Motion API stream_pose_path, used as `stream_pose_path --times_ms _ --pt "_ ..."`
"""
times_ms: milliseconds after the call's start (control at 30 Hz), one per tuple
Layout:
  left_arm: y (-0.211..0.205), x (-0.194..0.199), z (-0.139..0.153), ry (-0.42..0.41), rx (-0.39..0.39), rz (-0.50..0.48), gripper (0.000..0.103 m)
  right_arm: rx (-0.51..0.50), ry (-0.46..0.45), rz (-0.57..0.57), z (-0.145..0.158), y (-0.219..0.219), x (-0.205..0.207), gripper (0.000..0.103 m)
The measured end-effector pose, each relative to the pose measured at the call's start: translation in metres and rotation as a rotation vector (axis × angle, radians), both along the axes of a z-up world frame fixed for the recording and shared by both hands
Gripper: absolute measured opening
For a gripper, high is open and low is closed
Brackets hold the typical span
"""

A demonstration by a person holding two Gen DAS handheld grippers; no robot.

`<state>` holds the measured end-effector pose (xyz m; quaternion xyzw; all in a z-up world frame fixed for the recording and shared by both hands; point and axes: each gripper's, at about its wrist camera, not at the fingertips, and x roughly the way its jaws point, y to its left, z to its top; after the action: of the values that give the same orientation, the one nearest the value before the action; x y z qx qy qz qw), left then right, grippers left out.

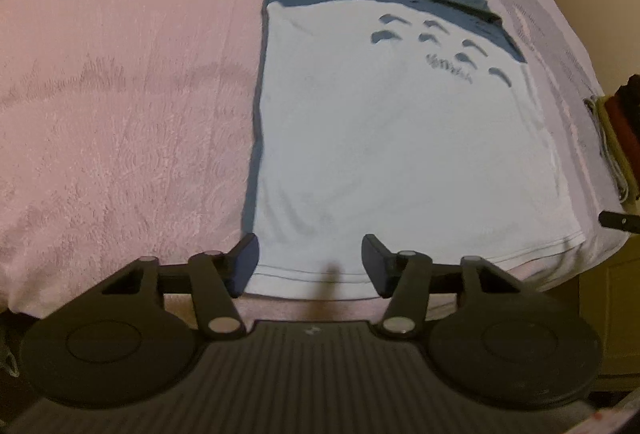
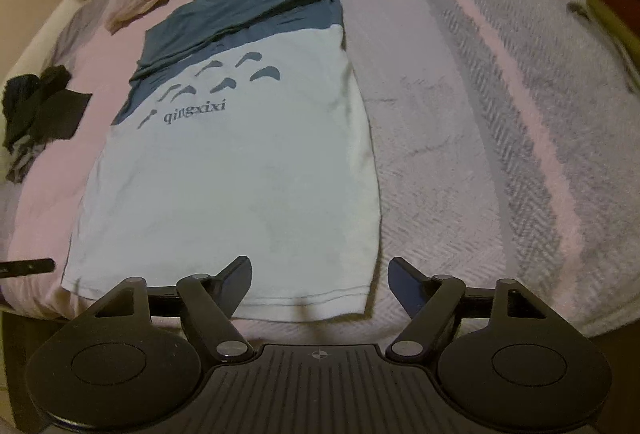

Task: Fold large clothes
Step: 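Grasp the shirt hem with both grippers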

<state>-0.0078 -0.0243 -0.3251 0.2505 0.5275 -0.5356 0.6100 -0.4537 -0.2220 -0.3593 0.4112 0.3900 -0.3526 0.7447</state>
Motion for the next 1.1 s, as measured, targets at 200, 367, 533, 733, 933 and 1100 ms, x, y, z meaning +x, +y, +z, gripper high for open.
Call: stream_pose_path --times_ms 200,367,533,733,933,1100 --pt "0.007 0.014 -0.013 -0.001 -0.046 0.028 0.049 0.010 -0.034 -0.023 -0.024 -0.009 -0.011 0.071" --pt "0.014 0.036 -0.004 0.015 -0.128 0.101 0.049 0.015 -0.071 -0.039 -0.031 -0.011 -0.015 0.071" --pt "0.009 0.042 -0.014 0.052 -0.106 0.106 0.049 0.030 -0.082 -0.060 -0.039 -0.017 -0.016 0.071" --pt "0.005 0.037 -0.044 0.117 -0.033 0.091 0.039 0.113 -0.139 -0.073 -0.062 -0.022 -0.015 0.068" --pt "0.019 0.041 -0.050 0.145 -0.017 0.110 0.037 0.160 -0.181 -0.079 -0.069 -0.018 -0.024 0.061" --pt "0.010 0.047 -0.060 0.224 -0.008 0.114 0.037 0.205 -0.201 -0.101 -0.079 -0.029 -0.024 0.060"
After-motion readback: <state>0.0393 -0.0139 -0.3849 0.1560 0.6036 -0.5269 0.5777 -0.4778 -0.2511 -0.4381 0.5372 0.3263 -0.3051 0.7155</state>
